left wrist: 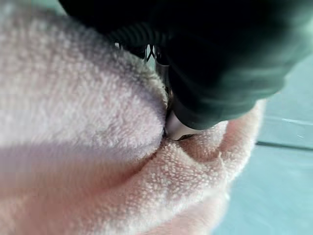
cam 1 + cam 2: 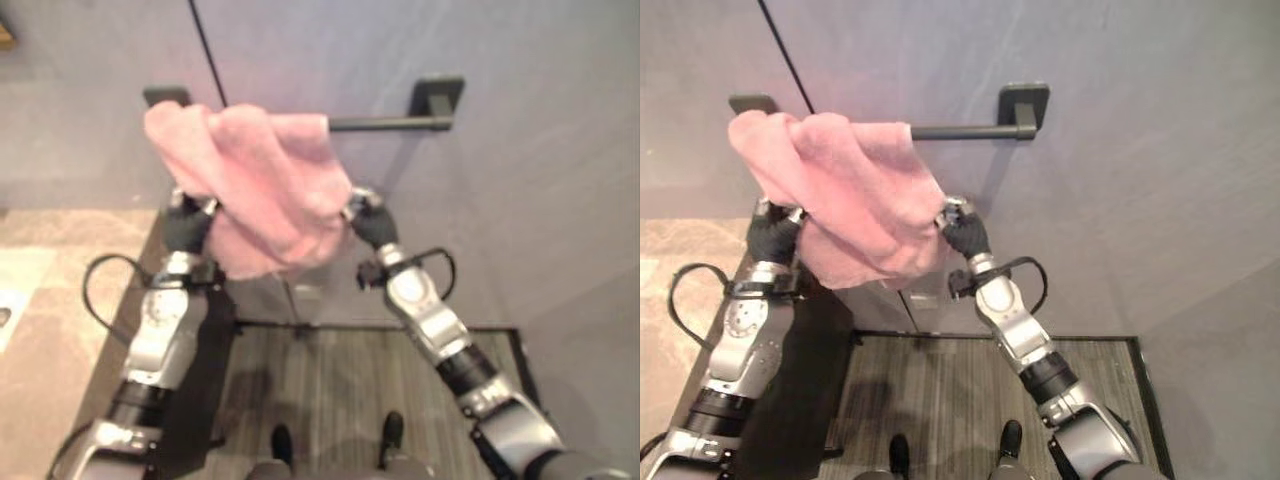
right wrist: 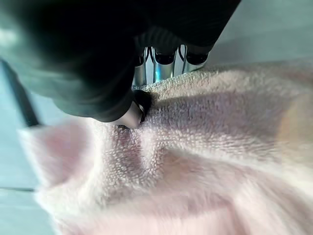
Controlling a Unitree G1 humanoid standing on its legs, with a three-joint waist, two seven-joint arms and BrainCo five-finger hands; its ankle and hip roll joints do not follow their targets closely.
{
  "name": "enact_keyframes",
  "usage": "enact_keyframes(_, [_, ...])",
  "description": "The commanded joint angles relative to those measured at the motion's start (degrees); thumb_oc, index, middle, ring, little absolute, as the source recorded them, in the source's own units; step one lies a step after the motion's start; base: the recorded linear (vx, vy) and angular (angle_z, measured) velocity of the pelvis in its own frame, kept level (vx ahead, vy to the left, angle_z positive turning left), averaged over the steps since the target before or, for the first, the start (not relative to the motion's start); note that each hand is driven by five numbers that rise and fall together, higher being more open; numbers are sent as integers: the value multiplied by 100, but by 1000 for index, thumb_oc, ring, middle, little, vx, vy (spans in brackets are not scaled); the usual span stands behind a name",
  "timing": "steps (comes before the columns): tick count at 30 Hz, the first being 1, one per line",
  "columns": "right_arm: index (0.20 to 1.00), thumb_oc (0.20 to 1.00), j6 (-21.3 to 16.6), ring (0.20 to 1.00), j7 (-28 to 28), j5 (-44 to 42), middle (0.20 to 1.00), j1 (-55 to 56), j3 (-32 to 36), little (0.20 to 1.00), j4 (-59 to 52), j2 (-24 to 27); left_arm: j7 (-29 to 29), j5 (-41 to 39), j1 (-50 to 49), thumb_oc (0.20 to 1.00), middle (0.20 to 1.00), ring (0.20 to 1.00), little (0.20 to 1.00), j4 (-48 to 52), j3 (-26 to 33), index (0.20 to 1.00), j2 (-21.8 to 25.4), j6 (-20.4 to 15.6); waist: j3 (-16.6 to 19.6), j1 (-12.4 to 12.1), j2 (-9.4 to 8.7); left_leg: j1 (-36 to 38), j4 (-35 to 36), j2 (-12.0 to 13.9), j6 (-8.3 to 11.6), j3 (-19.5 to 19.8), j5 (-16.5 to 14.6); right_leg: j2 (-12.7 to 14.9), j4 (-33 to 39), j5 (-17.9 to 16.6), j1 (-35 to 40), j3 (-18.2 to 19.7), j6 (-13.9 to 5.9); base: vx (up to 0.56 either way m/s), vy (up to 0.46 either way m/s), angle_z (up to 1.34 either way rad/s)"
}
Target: Put brush and paste in cup on sink, flatten towel.
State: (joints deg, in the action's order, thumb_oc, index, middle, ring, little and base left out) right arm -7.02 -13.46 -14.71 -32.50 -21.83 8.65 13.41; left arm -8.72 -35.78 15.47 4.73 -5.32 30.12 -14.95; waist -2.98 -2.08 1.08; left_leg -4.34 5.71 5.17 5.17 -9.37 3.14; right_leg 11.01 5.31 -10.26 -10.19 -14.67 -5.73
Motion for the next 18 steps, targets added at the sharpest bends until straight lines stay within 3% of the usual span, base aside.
enact_keyframes(1, [200,200,-596,200,-247,-79,200,-917,414,200,-650,-328,-86,237,899,200,200,200,200,350,124,200,371,-535,113,-39,20,-32,-71,-271,-462,327,-472,264,-31,520,596,-166,-305,13,-32,1])
enact_keyframes(6, [200,200,-697,200,-422,-74,200,-1461,509,200,-1003,-247,-502,437,1376,200,200,200,200,610,242,200,294,-684,133,-20,-1,28,-71,-246,-464,260,-495,241,-31,541,601,-91,-295,18,-29,-5])
enact_keyframes(9, [200,200,-677,200,-346,-95,200,-1366,426,200,-1148,-286,-442,209,1245,200,200,200,200,823,218,200,44,-670,120,16,4,48,-71,-243,-477,218,-506,235,-31,541,581,-60,-291,16,-13,-6])
enact_keyframes(15, [200,200,-398,200,66,-102,200,-59,133,200,-957,-309,-40,107,-307,200,200,200,200,405,-56,200,-368,-99,61,63,61,122,-71,-231,-506,155,-525,204,-31,580,612,-15,-264,10,-14,-5])
enact_keyframes(18, [200,200,-274,200,140,68,200,400,90,200,-700,-242,114,-23,-885,200,200,200,200,-539,-196,200,-597,152,51,92,85,153,-71,-231,-512,144,-535,190,-31,603,633,1,-257,13,-10,-15])
